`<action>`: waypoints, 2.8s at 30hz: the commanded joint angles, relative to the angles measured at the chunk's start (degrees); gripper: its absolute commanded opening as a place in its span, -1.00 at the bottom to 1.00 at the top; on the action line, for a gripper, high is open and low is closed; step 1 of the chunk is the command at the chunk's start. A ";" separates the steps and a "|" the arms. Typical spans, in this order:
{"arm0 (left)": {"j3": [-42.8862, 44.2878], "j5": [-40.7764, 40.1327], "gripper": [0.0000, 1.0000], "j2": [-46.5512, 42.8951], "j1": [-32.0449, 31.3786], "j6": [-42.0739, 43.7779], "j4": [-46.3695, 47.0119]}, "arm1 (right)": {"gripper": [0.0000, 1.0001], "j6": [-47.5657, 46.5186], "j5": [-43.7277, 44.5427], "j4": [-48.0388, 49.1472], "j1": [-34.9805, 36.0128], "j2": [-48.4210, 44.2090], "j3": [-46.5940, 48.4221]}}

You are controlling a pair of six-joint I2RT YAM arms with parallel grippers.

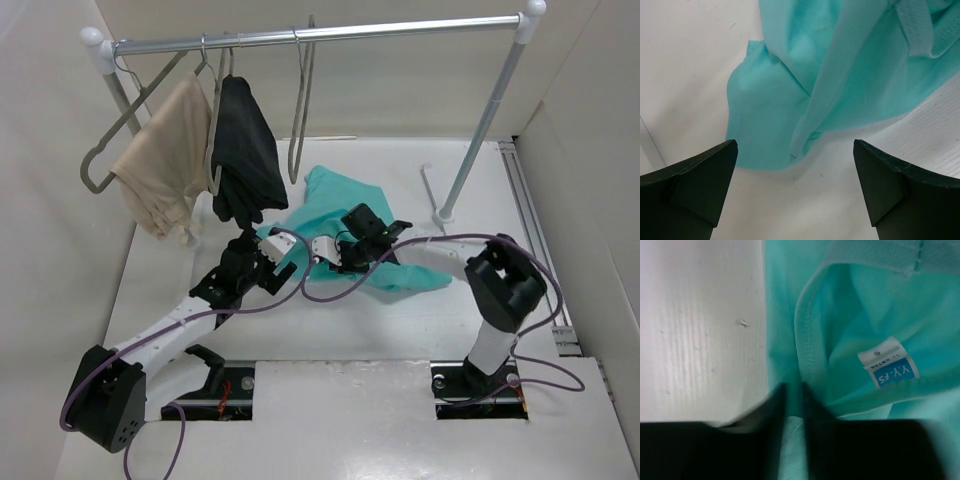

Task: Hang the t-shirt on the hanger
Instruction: Grab a hanger with the right arm

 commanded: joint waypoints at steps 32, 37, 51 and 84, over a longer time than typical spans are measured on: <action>3.30 13.94 0.95 -1.47 -0.29 4.56 -2.93 | 1.00 12.16 0.27 -6.87 -15.80 -32.19 12.88; 2.08 13.42 0.95 -1.47 -0.29 5.87 -1.17 | 1.00 12.69 0.28 -7.84 -10.11 -35.10 25.95; -0.83 12.89 0.95 -1.99 -0.29 8.86 1.90 | 1.00 22.44 3.25 14.32 11.52 -3.34 68.55; -4.35 9.99 0.98 -4.63 -0.91 8.86 4.10 | 0.66 14.54 36.90 23.45 12.77 -17.16 39.44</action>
